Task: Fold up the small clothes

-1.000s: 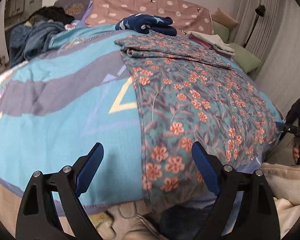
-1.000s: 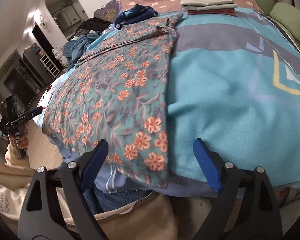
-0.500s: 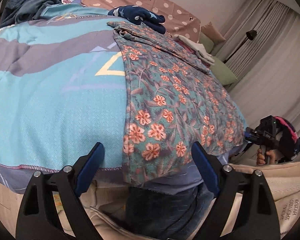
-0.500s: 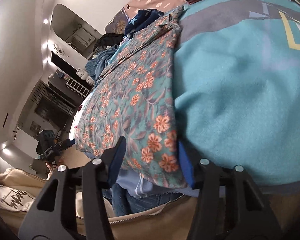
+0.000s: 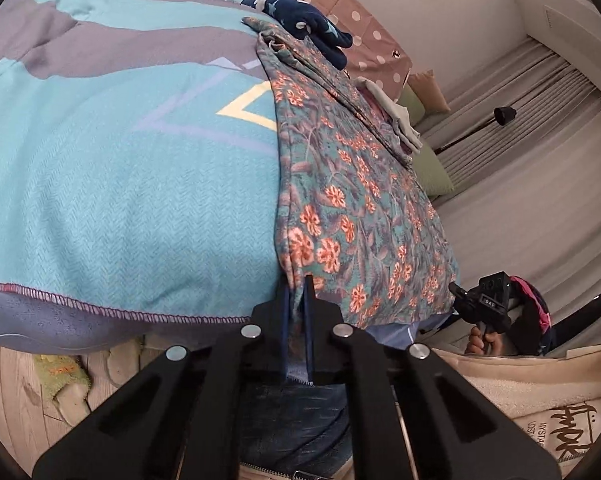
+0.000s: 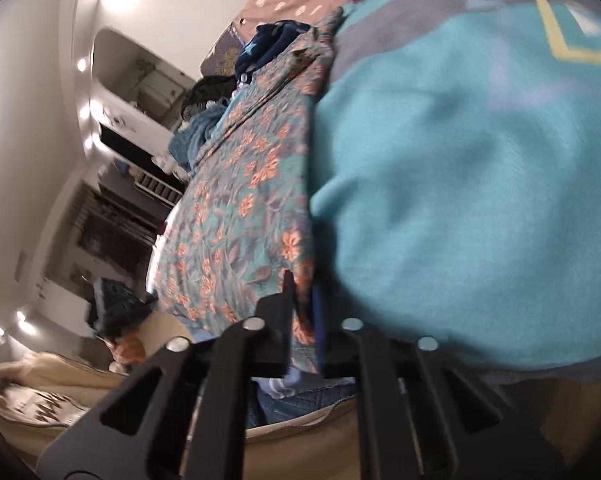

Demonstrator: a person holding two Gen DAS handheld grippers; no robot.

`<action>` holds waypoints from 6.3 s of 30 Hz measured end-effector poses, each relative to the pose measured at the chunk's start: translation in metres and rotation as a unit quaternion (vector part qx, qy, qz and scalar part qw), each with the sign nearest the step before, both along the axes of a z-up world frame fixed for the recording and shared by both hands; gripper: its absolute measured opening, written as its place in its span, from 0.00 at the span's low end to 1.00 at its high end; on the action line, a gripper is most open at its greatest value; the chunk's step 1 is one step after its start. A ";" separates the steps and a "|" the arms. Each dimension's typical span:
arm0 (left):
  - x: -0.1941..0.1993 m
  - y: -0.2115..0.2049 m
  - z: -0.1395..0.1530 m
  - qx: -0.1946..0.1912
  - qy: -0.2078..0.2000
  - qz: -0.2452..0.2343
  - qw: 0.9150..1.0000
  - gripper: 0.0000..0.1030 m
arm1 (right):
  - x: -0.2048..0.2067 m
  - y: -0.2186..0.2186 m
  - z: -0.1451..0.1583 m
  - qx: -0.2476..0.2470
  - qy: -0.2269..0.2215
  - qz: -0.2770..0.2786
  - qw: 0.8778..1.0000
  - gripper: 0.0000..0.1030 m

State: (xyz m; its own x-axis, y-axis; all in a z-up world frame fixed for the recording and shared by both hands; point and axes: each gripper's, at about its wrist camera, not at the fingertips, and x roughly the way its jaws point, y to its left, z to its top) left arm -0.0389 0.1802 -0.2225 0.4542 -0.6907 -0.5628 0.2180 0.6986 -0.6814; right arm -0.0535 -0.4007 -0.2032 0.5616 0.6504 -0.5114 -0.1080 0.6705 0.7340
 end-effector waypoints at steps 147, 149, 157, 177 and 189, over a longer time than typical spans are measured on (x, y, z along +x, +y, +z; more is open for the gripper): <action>0.402 -0.042 0.097 0.171 0.017 0.011 0.985 0.58 | 0.334 0.162 0.093 -0.426 -0.020 0.039 0.904 0.78; 0.388 -0.031 0.088 0.174 0.041 0.014 0.984 0.61 | 0.327 0.188 0.090 -0.426 -0.035 0.068 0.901 0.78; 0.345 0.007 0.032 0.083 0.156 0.029 0.984 0.61 | 0.314 0.237 0.079 -0.364 -0.031 0.132 0.922 0.78; 0.344 -0.015 0.014 -0.120 0.206 -0.025 0.971 0.62 | 0.317 0.214 0.065 -0.269 0.018 0.106 0.957 0.79; 0.318 -0.042 0.044 0.036 0.091 0.081 0.992 0.21 | 0.324 0.208 0.064 -0.255 0.030 0.097 0.962 0.81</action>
State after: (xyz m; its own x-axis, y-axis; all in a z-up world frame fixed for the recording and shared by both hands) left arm 0.2790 0.1380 -0.1781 0.4422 -0.5721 -0.6907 -0.0221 0.7629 -0.6461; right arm 0.2702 -0.1928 -0.1397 0.4144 0.3962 -0.8193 -0.2354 0.9163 0.3240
